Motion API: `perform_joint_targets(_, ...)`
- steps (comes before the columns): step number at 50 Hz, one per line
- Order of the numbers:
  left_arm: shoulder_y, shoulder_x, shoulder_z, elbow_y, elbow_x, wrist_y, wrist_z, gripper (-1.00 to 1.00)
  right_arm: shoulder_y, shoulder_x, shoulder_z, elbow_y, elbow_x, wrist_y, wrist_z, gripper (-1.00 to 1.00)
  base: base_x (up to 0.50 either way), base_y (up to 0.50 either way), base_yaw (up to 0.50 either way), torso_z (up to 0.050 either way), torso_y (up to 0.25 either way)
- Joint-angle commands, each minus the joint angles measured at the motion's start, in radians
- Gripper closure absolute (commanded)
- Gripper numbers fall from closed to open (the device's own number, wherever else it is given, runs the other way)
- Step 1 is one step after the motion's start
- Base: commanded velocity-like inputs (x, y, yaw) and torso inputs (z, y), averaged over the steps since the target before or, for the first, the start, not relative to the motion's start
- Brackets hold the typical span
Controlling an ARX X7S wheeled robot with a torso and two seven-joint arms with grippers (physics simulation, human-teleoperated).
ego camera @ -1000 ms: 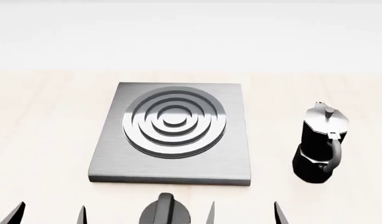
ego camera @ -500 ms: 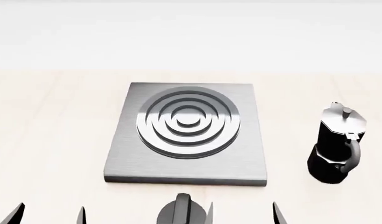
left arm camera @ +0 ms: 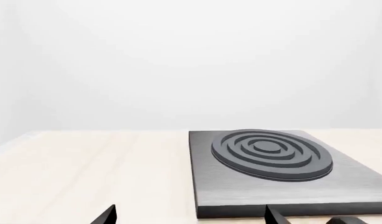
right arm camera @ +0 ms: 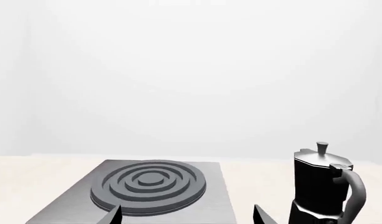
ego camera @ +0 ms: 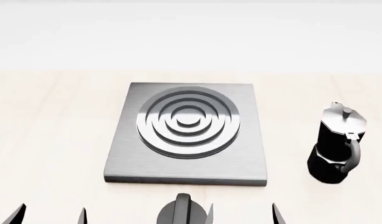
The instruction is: Put the moka pot on the stove.
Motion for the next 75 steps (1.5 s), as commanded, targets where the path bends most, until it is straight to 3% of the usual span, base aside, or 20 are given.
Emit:
perform_joint_targets(1,-0.005,0.013,-0.02,-0.017,0.001,0.014,0.016,-1.0,0.022,-0.011,0.025,0.041,0.0,-0.007,-0.017,-1.0,0.0,0.0,0.0,0.0,0.0)
perform_joint_targets(18,0.004,0.003,-0.017,0.004,-0.012,0.018,0.013,-1.0,0.14,0.045,0.064,-0.04,0.059,0.249,-0.015,-1.0,0.0,0.0,0.0,0.0,0.0)
perform_joint_targets(57,-0.002,-0.006,-0.009,-0.009,-0.026,0.024,0.002,-1.0,0.3,0.153,0.185,-0.197,0.141,0.574,0.035,-1.0,0.0,0.0,0.0,0.0,0.0)
perform_joint_targets(75,-0.013,-0.007,0.0,-0.018,-0.026,0.019,-0.006,-1.0,0.357,0.18,0.274,-0.168,0.234,0.624,0.005,-1.0,0.0,0.0,0.0,0.0,0.0)
